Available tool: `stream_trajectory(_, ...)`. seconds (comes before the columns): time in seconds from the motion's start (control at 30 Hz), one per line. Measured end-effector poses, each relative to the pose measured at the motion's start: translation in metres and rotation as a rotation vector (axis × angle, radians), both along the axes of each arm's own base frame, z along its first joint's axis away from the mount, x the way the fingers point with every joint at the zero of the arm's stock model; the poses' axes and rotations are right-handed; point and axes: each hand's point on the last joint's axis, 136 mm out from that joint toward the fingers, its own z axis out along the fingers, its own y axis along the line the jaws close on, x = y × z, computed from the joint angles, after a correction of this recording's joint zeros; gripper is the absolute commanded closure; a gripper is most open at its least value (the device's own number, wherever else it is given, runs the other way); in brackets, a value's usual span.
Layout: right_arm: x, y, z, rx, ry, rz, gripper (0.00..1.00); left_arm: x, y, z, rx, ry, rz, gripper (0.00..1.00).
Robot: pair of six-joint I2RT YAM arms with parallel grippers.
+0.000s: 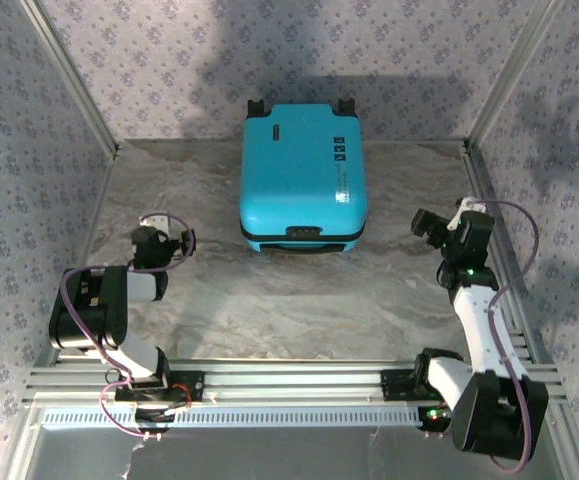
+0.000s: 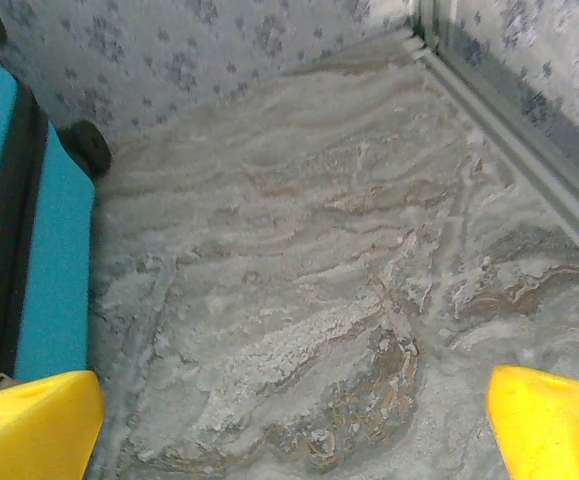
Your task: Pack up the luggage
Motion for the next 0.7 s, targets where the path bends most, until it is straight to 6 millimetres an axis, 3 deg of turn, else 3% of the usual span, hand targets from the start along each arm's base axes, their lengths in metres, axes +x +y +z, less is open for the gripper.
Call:
stream_trajectory(0.17, 0.012, 0.002, -0.011, -0.039, -0.055, 0.034, 0.00, 0.000, 0.000, 0.000, 0.000, -0.001, 0.000, 0.00)
stream_trajectory(0.43, 0.019, 0.004, -0.056, -0.105, -0.022, 0.077, 0.00, 0.000, 0.000, 0.000, 0.001, -0.001, 0.000, 0.00)
stream_trajectory(0.7, 0.035, 0.005, -0.064, -0.129, -0.054, 0.107, 0.00, 0.000, 0.000, 0.000, 0.001, -0.002, 0.000, 0.00)
